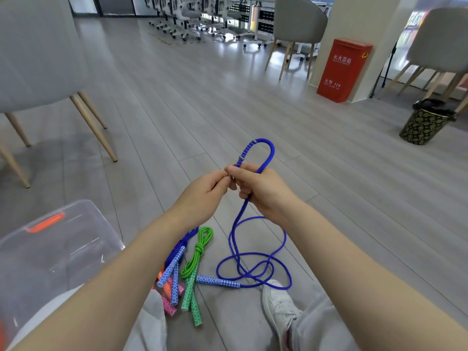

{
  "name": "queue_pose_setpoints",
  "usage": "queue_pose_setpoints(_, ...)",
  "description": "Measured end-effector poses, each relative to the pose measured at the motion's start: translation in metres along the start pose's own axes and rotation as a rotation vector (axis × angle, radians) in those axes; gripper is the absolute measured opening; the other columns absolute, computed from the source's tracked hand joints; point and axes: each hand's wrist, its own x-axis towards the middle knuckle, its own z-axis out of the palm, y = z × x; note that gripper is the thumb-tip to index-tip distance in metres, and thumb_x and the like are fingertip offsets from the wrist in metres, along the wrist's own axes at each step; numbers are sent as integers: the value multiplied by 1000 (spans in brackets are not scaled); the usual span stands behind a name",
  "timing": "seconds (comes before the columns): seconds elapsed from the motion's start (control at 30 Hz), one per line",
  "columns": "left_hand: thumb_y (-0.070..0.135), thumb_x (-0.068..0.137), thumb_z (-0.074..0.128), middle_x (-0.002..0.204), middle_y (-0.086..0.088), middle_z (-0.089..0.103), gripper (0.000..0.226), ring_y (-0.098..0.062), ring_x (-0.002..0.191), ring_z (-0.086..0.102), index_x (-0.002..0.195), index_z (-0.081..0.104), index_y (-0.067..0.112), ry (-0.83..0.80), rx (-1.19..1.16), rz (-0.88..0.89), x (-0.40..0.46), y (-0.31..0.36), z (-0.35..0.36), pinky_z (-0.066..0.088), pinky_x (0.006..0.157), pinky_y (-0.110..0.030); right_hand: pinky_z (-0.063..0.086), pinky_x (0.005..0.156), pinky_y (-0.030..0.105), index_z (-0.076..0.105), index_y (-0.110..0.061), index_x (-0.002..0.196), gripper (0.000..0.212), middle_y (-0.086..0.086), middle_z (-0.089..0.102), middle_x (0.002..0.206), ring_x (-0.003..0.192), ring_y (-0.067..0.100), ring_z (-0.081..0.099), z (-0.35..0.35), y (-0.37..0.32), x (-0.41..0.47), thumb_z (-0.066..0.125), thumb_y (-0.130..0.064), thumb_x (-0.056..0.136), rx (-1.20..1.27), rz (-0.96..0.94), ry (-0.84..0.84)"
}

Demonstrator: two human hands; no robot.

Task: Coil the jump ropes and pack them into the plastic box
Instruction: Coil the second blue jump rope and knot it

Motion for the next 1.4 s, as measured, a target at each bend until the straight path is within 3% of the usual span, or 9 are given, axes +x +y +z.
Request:
queue_pose_setpoints(0.23,25,101,39,64,5,47,28,-13,63,49,93,66,28,-18,-45,-31,-2,6,-1,48,71,-44,32,52,24,70,-5,91,16,-4,59,63,50,10,33,-18,-12,6,70,-21,86,147,-24,322)
queue_pose_setpoints(0.4,24,102,36,61,4,59,26,-14,65,54,115,57,34,-161,-76,-65,-3,4,3,47,73,-38,32,53,24,72,-6,98,20,-1,61,69,53,10,36,-15,-11,2,64,-22,91,128,-21,240)
queue_pose_setpoints(0.63,21,101,39,69,2,66,27,-11,65,55,94,64,22,-47,-138,-119,-2,7,9,42,67,-33,39,51,24,65,-4,109,37,4,58,71,56,14,43,-8,-21,-2,49,-36,99,236,111,67)
queue_pose_setpoints(0.77,18,101,40,94,9,72,28,-8,64,53,99,67,24,-16,-211,-126,0,6,9,47,69,-27,50,87,35,60,-21,112,37,0,64,103,95,16,57,-4,-20,-4,38,-48,100,-192,76,193)
queue_pose_setpoints(0.9,15,101,42,99,9,74,27,-8,63,51,108,67,22,-47,-311,-130,0,10,12,49,70,-24,37,110,45,53,-19,115,41,-2,58,120,115,17,56,-1,-18,-4,38,-53,98,-179,98,136)
queue_pose_setpoints(1.0,16,102,42,94,7,74,29,-9,70,54,104,67,30,-67,-392,-139,-4,13,17,51,72,-23,41,108,43,55,-11,122,50,-3,62,100,83,12,66,3,-15,-3,39,-52,98,-135,123,100)
queue_pose_setpoints(1.1,18,102,43,97,2,73,28,-10,87,61,102,67,32,-71,-443,-160,-4,15,19,55,78,-28,47,101,39,55,-10,125,55,-1,62,93,82,16,64,3,-13,-1,37,-55,98,-194,139,78)
queue_pose_setpoints(1.2,20,102,42,94,8,75,28,-5,94,67,101,67,32,-111,-465,-160,-5,17,19,55,80,-30,47,62,8,52,-17,120,45,-1,59,89,69,7,59,1,-18,-5,32,-52,100,-289,158,49)
queue_pose_setpoints(1.4,24,104,37,77,3,60,31,-8,79,55,95,67,22,-184,-408,-132,-5,13,21,45,80,-27,35,70,19,56,4,121,65,26,63,119,104,31,62,-7,-16,-8,29,-52,101,-424,141,21)
